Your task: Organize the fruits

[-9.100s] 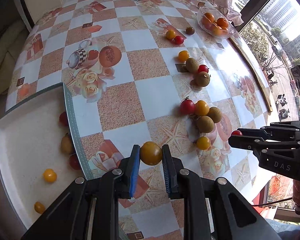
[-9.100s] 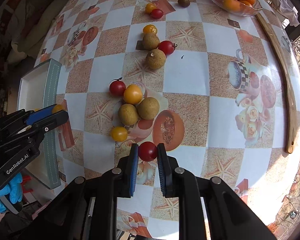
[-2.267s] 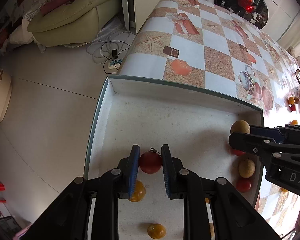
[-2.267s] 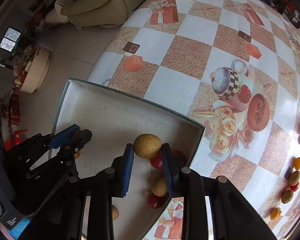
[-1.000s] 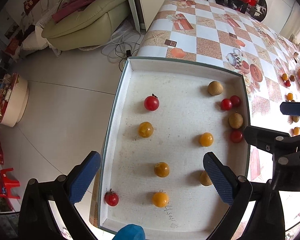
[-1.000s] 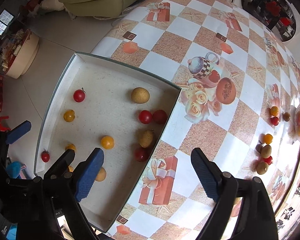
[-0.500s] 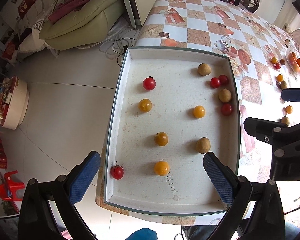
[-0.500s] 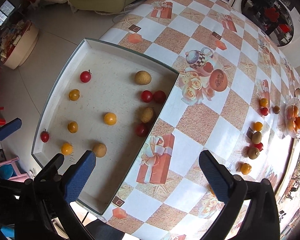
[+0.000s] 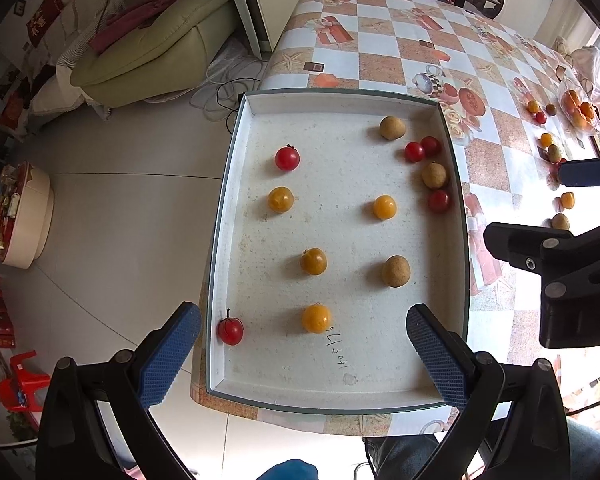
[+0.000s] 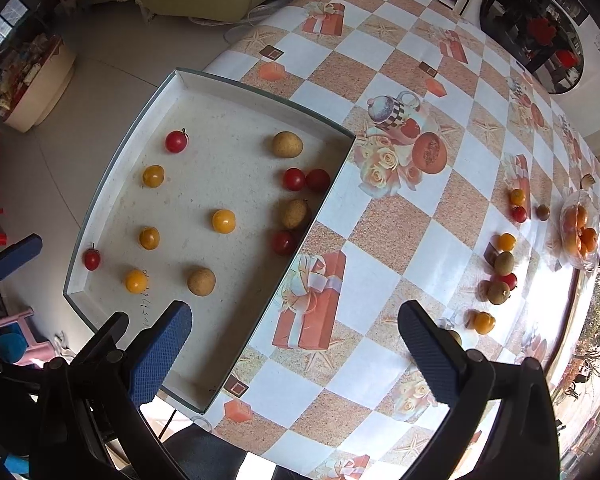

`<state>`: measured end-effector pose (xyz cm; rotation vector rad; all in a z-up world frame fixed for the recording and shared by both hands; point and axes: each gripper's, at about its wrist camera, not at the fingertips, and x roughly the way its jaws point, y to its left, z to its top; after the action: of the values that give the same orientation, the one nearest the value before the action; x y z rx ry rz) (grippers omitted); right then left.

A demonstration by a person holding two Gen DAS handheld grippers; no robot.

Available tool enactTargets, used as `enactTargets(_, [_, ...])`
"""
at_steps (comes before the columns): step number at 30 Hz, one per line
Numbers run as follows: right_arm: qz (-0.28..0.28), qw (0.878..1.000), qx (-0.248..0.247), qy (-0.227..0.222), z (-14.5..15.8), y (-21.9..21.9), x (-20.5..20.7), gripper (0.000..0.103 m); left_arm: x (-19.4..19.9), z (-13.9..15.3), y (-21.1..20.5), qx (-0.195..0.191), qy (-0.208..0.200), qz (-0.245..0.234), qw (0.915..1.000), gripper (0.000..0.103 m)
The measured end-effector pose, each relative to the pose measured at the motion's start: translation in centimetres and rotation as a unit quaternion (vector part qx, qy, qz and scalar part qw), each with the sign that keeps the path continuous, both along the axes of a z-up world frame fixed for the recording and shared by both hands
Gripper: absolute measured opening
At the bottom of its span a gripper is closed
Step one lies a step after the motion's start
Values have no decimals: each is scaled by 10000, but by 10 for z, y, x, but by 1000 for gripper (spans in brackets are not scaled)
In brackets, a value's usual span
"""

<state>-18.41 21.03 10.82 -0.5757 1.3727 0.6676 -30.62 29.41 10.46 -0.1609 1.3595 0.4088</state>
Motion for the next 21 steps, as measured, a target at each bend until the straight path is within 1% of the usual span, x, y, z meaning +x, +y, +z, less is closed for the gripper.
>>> enactTargets(7, [-5,10000,-91,-24,0,0,-3,103,-5,1,-2,-8,-39,-76,10000,103])
enactTargets(21, [-49,9999,-99,2,-2,3,-13,103,-11,1,-1,-22,-35,-141,9999,103])
